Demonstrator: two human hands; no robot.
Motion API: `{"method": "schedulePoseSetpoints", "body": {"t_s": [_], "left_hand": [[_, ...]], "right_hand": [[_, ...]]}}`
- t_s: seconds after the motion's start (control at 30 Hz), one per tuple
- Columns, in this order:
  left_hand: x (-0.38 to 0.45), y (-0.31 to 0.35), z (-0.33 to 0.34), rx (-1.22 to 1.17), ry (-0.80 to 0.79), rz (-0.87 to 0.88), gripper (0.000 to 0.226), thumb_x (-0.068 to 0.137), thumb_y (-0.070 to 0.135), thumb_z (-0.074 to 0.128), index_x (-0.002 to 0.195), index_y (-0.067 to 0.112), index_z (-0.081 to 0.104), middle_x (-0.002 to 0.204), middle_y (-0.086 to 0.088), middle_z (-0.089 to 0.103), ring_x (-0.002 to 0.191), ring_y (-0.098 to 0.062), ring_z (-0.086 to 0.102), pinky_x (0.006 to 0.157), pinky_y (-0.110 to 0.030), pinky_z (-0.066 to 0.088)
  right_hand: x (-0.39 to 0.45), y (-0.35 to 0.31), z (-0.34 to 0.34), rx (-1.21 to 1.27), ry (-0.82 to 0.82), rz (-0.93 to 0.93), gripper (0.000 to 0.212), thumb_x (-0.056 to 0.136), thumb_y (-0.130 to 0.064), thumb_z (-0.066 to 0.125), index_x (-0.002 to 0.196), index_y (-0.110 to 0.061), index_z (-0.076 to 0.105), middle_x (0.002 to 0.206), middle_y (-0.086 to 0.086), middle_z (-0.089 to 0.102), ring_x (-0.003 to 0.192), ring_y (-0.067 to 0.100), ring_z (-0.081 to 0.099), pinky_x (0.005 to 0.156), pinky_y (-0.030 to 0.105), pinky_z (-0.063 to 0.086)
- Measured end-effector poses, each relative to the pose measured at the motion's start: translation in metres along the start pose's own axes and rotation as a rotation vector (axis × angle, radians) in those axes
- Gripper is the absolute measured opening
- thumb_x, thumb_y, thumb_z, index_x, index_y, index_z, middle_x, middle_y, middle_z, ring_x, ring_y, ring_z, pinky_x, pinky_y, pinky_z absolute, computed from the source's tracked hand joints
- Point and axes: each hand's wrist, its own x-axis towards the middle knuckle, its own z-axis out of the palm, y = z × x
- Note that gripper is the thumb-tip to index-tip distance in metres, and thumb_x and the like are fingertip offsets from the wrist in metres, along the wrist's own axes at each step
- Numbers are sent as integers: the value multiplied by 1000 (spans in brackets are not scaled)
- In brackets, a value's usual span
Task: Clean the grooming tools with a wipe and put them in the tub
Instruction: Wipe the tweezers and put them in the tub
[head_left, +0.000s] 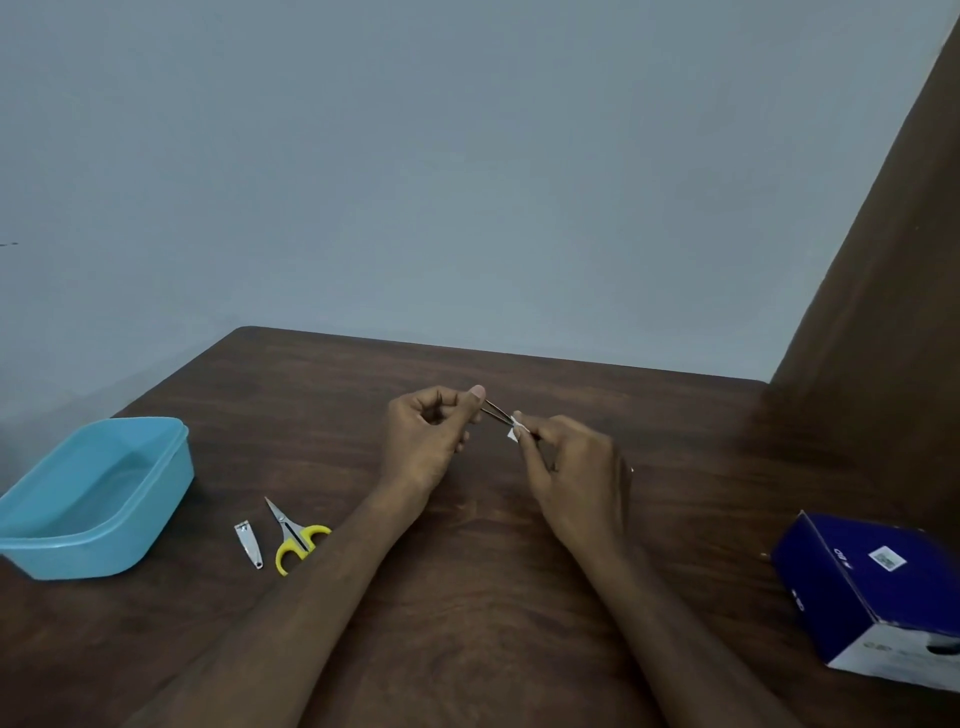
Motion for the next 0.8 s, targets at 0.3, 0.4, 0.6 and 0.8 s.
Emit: {"method": "schedulePoseSetpoints", "body": {"t_s": [0.3, 0.4, 0.6, 0.8], "left_hand": [[-7, 6, 2, 41, -168, 79, 27, 96, 29, 80, 82, 5, 78, 78, -5, 79, 59, -14, 59, 58, -24, 49], [-10, 9, 3, 82, -177, 93, 30, 99, 37, 74, 87, 11, 82, 83, -2, 81, 62, -16, 63, 61, -25, 51], [-9, 2, 3, 226, -191, 80, 24, 104, 32, 68, 89, 17, 79, 86, 4, 81, 59, -18, 64, 58, -23, 48], [-6, -3, 4, 301, -469, 65, 10, 97, 31, 75, 101, 27, 84, 94, 4, 82, 72, -18, 73, 71, -39, 60]], "right_hand": [[-1, -1, 5, 39, -19, -4, 14, 96, -36, 76, 109, -33, 81, 89, -7, 77, 76, 14, 71, 61, 34, 54], [1, -1, 1, 123, 20, 181, 12, 93, -37, 81, 105, -35, 83, 84, -11, 79, 58, -1, 60, 55, 19, 41], [7, -5, -1, 802, -9, 656, 15, 92, -29, 84, 103, -20, 83, 91, -9, 83, 55, 13, 59, 40, 25, 42], [9, -11, -6, 944, -34, 705, 15, 95, -24, 79, 106, -14, 82, 99, -6, 83, 69, 3, 66, 41, 20, 36]]}}
